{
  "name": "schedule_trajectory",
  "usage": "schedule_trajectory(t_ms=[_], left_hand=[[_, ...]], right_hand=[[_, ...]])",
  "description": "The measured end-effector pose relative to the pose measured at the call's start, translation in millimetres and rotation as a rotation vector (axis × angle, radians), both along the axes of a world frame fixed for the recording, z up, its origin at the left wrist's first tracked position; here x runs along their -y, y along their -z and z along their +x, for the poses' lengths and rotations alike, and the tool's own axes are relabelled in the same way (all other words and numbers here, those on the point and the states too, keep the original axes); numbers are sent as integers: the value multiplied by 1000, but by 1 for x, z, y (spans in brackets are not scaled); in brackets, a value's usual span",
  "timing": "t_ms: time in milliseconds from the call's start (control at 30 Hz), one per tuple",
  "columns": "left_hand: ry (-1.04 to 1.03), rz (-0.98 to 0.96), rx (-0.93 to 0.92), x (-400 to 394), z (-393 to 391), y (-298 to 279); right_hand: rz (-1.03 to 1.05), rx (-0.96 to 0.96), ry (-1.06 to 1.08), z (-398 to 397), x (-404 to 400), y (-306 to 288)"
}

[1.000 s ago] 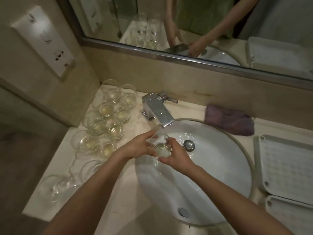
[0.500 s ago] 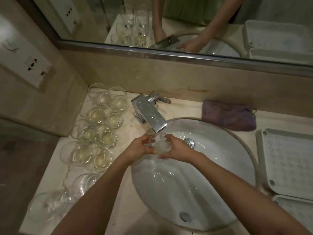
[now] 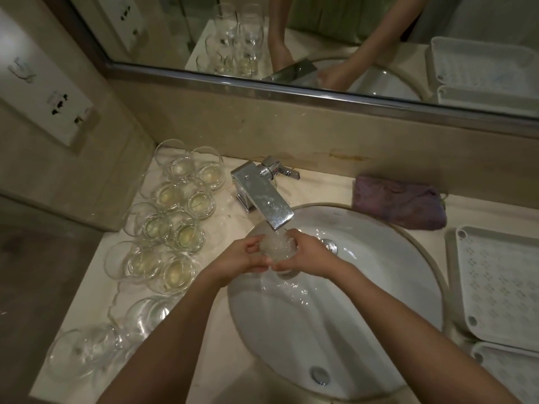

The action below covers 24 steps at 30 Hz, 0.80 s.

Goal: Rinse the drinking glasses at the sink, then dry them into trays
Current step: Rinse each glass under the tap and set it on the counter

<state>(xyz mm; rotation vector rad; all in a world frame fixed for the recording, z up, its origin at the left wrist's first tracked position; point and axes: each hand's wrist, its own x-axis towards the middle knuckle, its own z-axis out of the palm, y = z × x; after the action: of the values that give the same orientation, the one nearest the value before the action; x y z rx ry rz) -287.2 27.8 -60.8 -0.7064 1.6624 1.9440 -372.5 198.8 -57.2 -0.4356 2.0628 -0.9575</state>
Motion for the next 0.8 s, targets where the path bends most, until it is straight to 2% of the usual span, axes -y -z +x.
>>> schedule_trajectory(t_ms=[100, 200, 300, 400, 500, 567, 633, 700, 800], left_hand=[[42, -144, -20, -14, -4, -4], [79, -382, -129, -21, -7, -4], [12, -247, -153, -15, -4, -4], [-15, -77, -92, -6, -1, -7], [43, -145, -47, -7, -6, -10], [83, -305, -78, -12, -12, -12], [104, -356, -134, -17, -14, -12], [70, -255, -170, -17, -12, -11], [-3, -182, -157, -10, -9, -11]], right_hand=[[48, 69, -4, -4, -10, 9], [-119, 67, 191, 17, -13, 23], [-208, -39, 295, 30, -1, 21], [-17, -168, 90, 15, 9, 4], [86, -47, 7, -3, 3, -1], [-12, 70, 109, 0, -6, 8], [-176, 123, 290, 15, -10, 19], [-279, 64, 410, 28, -4, 23], [-202, -97, 303, 25, 9, 12]])
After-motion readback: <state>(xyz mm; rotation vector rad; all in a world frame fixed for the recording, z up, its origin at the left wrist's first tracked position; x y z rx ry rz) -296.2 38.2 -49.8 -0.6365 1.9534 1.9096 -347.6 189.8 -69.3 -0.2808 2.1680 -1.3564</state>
